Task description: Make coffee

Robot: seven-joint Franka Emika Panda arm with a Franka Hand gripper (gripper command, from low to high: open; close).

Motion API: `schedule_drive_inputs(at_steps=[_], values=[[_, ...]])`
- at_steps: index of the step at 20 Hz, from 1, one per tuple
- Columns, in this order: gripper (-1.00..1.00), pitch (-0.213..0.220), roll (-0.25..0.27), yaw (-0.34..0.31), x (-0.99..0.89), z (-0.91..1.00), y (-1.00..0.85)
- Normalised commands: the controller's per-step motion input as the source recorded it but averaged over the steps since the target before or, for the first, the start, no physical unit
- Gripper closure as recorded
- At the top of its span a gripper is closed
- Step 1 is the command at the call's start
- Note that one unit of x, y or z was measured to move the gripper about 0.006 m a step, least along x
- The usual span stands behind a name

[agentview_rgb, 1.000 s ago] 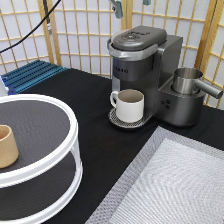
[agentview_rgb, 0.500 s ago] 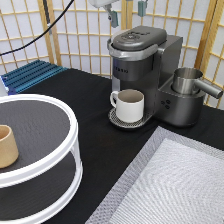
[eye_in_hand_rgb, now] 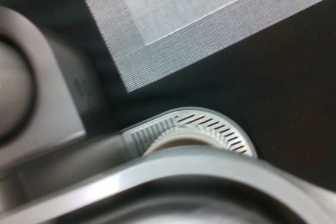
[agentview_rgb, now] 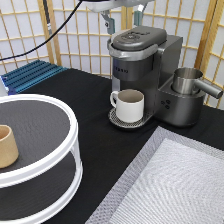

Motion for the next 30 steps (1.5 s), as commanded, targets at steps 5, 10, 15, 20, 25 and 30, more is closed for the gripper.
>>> schedule_drive_inputs(at_steps=[5,10,15,20,25,30], values=[[-1.00,0.000,-0.055,0.149,-0.05,-0.21,-0.09],[-1.00,0.001,-0.043,0.159,-0.36,-0.19,0.00],[-1.00,0.000,-0.036,0.135,-0.46,-0.11,-0.02],[-1.00,-0.015,-0.034,0.106,-0.32,0.07,0.00],[-1.00,-0.005,-0.003,0.094,-0.01,-0.08,-0.02],[-1.00,0.000,0.000,0.087,0.18,-0.55,-0.01]])
